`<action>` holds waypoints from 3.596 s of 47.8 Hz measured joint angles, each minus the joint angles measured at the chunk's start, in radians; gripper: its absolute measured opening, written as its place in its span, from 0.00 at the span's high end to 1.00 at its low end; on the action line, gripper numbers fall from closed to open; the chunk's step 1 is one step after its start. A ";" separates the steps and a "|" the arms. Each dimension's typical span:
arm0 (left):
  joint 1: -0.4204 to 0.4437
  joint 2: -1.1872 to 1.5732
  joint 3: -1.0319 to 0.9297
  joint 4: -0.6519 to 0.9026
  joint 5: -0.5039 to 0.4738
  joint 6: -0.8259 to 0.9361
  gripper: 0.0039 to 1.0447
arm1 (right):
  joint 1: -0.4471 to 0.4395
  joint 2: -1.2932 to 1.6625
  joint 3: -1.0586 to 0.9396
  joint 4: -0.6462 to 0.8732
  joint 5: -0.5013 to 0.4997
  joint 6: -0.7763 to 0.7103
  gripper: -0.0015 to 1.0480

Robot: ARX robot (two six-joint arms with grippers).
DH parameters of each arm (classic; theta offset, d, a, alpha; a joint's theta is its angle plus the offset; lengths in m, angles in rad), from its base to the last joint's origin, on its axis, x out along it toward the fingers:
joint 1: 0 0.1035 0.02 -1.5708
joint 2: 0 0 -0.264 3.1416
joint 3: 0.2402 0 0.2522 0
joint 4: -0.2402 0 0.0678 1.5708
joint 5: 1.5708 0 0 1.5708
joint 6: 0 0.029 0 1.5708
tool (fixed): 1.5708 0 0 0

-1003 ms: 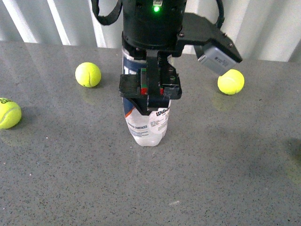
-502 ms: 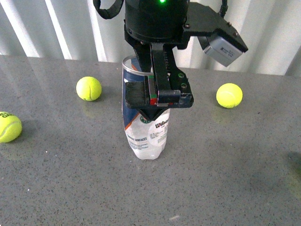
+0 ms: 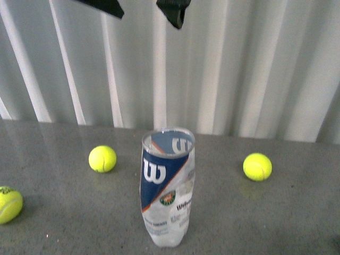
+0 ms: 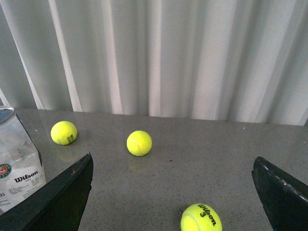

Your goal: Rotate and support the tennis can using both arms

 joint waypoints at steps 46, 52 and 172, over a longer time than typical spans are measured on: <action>0.322 -0.734 -1.377 1.181 -0.059 -0.093 0.97 | 0.000 0.000 0.000 0.000 0.000 0.000 0.07; 0.341 -0.793 -1.419 1.170 -0.035 -0.092 0.97 | 0.000 0.000 0.000 0.000 0.000 0.000 0.07; 0.459 -1.699 -1.579 0.448 0.075 -0.093 0.40 | 0.000 0.000 0.000 0.000 0.000 0.000 0.07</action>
